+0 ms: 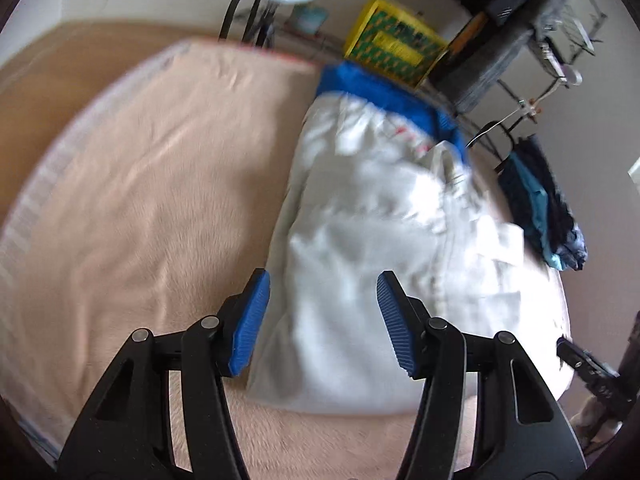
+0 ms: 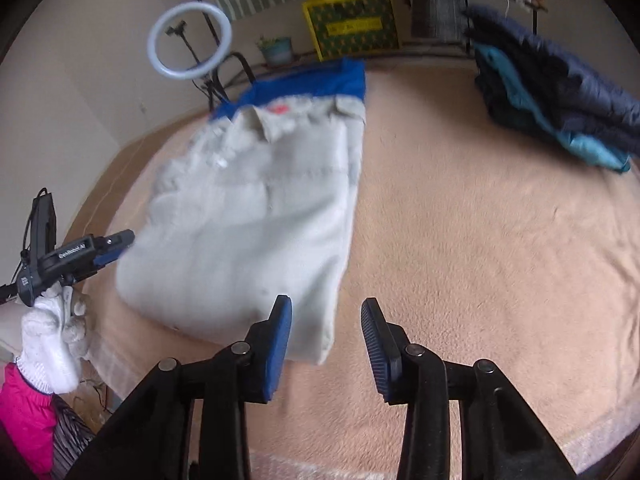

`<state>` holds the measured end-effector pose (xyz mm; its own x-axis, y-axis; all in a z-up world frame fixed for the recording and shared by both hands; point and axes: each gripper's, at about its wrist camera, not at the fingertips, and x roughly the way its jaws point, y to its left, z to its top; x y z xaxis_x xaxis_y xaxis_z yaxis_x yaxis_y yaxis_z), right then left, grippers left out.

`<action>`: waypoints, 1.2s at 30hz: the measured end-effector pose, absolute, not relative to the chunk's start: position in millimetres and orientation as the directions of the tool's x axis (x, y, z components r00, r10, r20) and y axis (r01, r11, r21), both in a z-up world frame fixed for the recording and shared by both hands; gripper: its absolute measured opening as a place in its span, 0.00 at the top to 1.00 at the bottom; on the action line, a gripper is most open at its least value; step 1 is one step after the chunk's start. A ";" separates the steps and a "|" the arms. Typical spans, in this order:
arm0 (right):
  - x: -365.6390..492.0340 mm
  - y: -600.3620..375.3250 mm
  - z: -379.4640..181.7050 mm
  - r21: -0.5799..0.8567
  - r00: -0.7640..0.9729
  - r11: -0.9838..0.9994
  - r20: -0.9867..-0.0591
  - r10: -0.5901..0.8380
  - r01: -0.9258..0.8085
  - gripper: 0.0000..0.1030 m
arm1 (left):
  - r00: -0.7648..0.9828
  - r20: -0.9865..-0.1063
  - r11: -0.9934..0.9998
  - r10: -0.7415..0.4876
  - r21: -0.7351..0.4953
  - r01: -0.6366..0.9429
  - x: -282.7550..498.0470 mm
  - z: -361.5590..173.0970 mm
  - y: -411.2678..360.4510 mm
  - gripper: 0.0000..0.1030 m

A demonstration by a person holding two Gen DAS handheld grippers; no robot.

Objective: Fold large clothes
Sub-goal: 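Withdraw both grippers and move them to the blue collar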

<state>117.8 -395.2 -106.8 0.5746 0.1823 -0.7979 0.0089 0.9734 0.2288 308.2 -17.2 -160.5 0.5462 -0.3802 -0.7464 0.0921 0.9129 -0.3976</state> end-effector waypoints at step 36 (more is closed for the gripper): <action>56.5 -354.4 99.4 0.008 0.884 0.998 -0.465 -0.053 0.064 0.00 | 0.796 -0.467 0.923 -0.384 -0.194 0.332 206.0 83.3 -51.9 0.25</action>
<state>56.5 -354.4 99.4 0.8835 -0.0525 -0.4654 0.0637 0.9979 0.0083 206.0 -51.9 83.3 0.7962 -0.3845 -0.4672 0.3319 0.9231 -0.1941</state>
